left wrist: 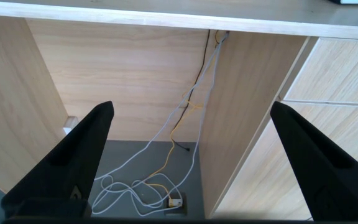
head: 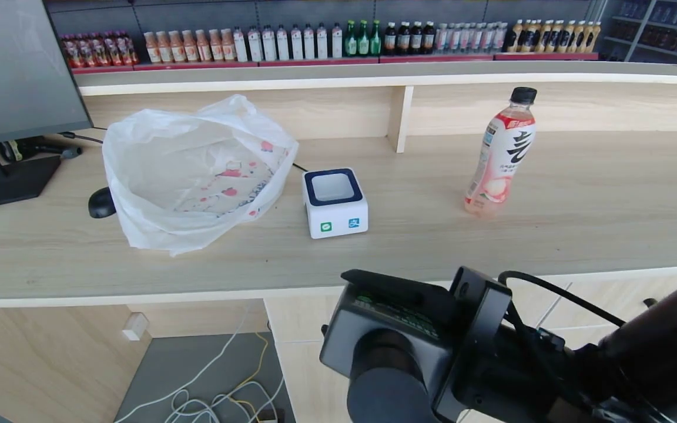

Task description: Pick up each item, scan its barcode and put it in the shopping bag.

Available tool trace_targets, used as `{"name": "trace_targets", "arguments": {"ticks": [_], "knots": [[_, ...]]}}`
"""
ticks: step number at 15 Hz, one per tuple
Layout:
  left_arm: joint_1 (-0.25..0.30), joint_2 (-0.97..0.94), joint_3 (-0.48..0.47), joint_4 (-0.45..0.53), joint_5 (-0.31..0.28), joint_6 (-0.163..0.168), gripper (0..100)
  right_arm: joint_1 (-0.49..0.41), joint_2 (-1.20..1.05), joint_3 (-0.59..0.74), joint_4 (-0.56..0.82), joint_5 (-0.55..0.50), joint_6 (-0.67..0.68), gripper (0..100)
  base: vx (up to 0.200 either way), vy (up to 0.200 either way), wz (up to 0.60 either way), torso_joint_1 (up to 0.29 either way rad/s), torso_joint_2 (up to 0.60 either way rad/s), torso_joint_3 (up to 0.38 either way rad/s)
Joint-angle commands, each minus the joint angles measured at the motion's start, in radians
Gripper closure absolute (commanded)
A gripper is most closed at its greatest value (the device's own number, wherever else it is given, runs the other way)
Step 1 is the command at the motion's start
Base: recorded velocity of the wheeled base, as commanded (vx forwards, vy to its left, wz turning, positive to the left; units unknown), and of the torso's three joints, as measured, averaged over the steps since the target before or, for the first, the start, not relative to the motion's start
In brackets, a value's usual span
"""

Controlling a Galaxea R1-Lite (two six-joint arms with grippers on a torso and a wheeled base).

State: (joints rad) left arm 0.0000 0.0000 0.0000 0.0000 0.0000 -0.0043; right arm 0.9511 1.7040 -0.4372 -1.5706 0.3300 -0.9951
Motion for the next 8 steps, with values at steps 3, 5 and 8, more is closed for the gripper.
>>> {"name": "trace_targets", "arguments": {"ticks": [3,5,8], "knots": [[0.000,0.000,0.000,0.000,0.000,0.000,0,0.048,-0.161,0.196,0.000,0.007,-0.082,100,0.000,0.000,0.00,0.000,0.00,0.000],[0.000,0.000,0.000,0.000,0.000,0.000,0,0.051,-0.179,0.233,0.000,0.023,-0.096,100,0.000,0.000,0.00,0.000,0.00,0.000],[0.000,0.000,0.000,0.000,0.000,0.000,0,0.018,-0.204,0.216,0.000,0.020,-0.284,100,0.000,0.000,0.00,0.000,0.00,0.000]]}}
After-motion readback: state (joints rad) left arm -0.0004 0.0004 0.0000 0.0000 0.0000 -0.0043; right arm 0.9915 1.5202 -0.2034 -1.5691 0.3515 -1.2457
